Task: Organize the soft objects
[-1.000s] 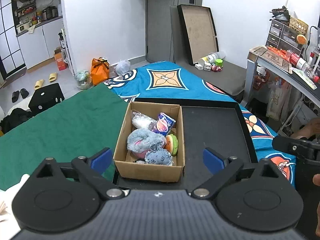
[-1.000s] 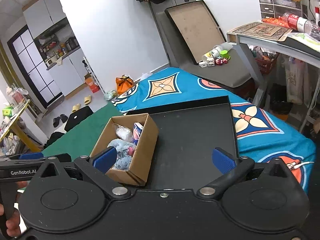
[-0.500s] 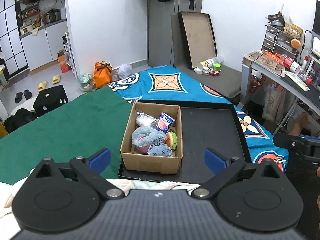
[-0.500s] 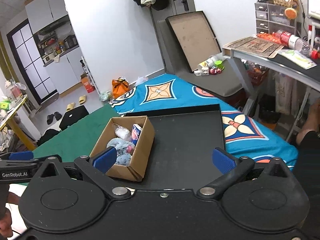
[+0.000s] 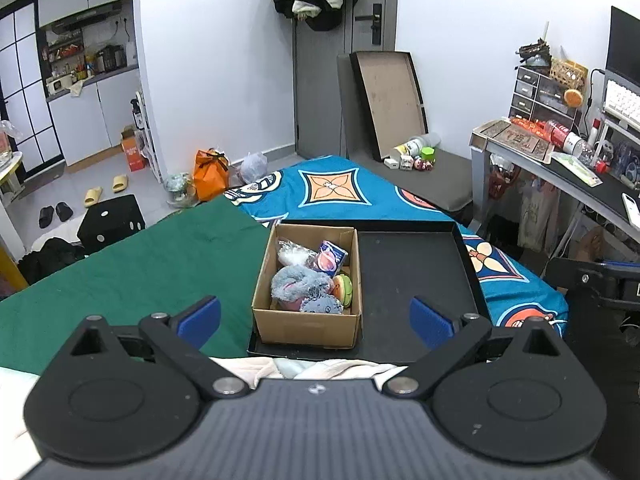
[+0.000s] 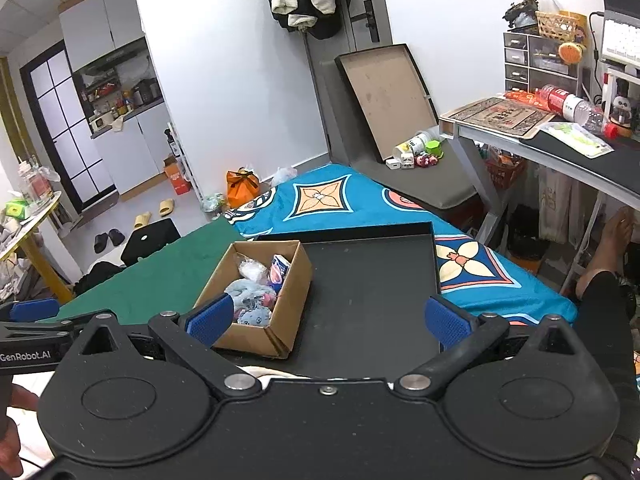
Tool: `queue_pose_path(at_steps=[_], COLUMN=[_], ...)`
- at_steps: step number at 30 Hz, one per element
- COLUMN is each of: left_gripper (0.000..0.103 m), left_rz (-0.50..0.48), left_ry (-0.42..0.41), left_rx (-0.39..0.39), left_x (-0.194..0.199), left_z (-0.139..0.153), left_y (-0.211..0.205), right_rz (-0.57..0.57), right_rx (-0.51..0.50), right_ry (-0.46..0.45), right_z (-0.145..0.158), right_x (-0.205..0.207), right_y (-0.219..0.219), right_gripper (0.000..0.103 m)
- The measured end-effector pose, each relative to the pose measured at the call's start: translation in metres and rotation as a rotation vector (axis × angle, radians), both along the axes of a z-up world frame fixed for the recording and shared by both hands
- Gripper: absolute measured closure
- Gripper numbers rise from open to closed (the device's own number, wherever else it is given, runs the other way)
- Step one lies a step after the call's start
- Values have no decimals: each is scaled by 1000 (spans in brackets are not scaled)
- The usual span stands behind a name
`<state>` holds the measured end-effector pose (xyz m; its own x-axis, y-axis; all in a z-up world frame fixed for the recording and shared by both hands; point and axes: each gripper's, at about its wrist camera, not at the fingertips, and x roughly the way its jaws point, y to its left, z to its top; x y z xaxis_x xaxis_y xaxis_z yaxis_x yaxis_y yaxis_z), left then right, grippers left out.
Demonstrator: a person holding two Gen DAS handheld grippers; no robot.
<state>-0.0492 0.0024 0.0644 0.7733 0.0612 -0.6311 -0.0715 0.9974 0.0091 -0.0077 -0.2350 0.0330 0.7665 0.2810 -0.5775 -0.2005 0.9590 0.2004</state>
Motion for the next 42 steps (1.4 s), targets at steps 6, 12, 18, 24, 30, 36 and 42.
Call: queue_pose_path(at_steps=[6,12,18,24,30,36,42], left_gripper=[3,3,3,3,2,2,2], left_rz=[2,-2,3,3,2,-3,12], left_ry=[-26,-37,-38,-46,-54,-56,-59], left_rx=[10,22,19,19,14,12,3], left_x=[-18,-31,-36,-40,-45,-47,-48], left_z=[8,12,13,15,18,19,20], left_y=[-2,-4,-3,-2,-2,-2,0], right_rz=[-2,-15,1,0,-1,11,28], right_rx=[2,-9,-15,-1,-5,-12,-5], right_ry=[-4,-31,-31,-26,-21,-7,4], right_z=[4,9,11,12,12,12,10], right_x=[-14,-25,-31,-32,-35,-38,-40], right_y=[-2,-3,-2,-4,-4,-2,-1], right_gripper=[0,0,0,0,0,0,0])
